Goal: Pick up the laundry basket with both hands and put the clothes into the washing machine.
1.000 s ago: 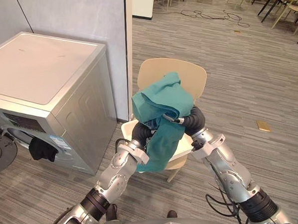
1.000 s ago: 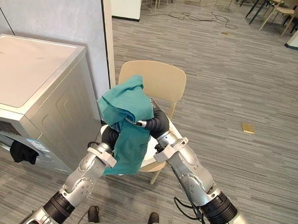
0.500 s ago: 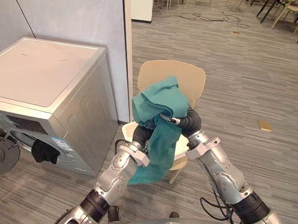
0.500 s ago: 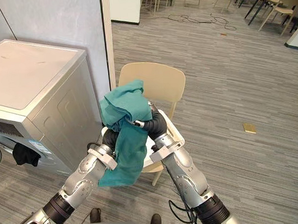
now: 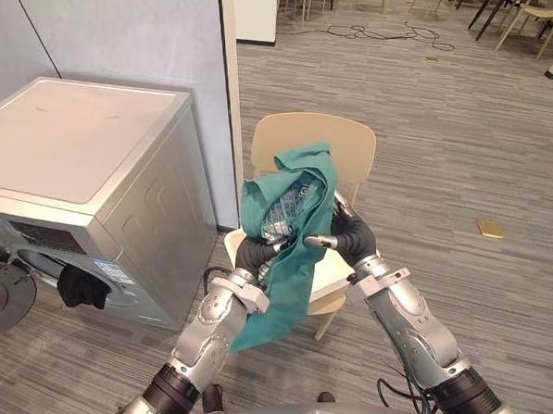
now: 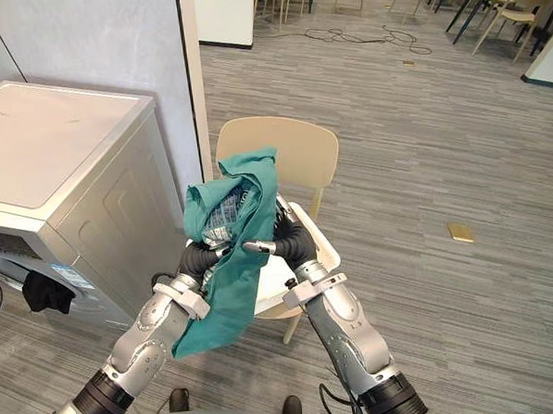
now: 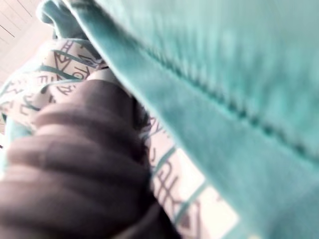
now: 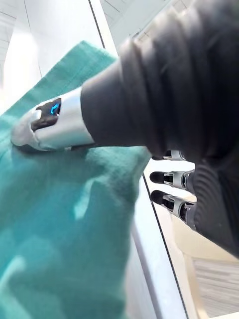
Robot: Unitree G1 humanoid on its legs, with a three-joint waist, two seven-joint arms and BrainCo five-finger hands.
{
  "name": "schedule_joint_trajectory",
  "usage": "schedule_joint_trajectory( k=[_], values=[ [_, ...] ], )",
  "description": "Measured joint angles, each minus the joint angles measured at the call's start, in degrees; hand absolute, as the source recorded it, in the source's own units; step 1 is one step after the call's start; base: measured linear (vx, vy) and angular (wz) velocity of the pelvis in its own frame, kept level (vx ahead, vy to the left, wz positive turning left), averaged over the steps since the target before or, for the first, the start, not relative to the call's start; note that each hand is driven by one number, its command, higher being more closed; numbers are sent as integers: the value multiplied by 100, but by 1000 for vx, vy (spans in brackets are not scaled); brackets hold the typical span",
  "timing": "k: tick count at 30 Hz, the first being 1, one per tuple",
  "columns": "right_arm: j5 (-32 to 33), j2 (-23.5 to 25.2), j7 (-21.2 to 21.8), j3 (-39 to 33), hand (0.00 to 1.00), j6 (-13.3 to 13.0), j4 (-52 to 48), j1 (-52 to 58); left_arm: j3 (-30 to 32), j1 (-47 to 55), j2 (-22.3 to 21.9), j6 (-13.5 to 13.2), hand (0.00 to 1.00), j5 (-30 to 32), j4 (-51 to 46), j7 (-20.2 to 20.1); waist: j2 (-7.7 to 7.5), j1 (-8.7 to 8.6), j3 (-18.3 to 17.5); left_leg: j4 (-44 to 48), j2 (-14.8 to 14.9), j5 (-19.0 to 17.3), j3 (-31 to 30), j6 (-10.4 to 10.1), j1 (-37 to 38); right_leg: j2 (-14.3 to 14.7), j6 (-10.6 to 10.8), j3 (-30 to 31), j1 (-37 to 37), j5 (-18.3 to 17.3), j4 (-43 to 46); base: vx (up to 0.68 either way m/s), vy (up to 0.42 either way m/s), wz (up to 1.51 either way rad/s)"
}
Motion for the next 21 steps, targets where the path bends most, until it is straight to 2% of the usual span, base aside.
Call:
schedule_joint_trajectory(
  k=[4, 9, 14, 18, 20, 21],
  values=[
    [-239, -50, -1, -544, 0, 103, 133, 123, 498, 113, -44, -1, 100, 18, -32, 65, 7, -8, -5, 0, -2, 0, 12, 0, 4, 0, 2, 14, -2, 4, 0, 0, 0, 0],
    [-360, -73, -65, -2017, 0, 108, 365, 388, 1510, 603, -31, -4, 100, 121, -517, 92, 11, -23, -8, 0, -6, -9, 43, -1, 25, -2, 3, 41, 1, 3, -1, 7, 3, -2],
    [-594, 31, -264, -2875, 0, 111, 804, 591, 2183, 1057, -66, -7, 100, 189, -693, 94, 51, -63, -56, 0, -11, -60, 96, -5, 93, -10, 7, 92, 32, 0, -8, 10, 7, -6],
    [-1227, 462, -529, -3499, 0, 148, 1489, 745, 2687, 1388, -250, -13, 100, 224, -959, 104, 106, -86, -129, 0, -14, -86, 96, -23, 95, -13, 9, 91, 43, -1, -27, 0, 0, 0],
    [-1803, 580, -724, -3779, 0, 330, 2147, 743, 2944, 1556, -394, -18, 100, 234, -1222, 114, 120, -72, -138, 1, -12, -84, 85, -20, 117, -10, 12, 81, 74, -4, -27, 12, 2, 2],
    [-2308, 673, -887, -3995, 0, 495, 2677, 733, 3141, 1711, -541, -67, 100, 237, -1389, 149, 137, -52, -149, 5, -6, -85, 72, -19, 130, -5, 14, 68, 95, -11, -18, 19, 1, 5]
  ],
)
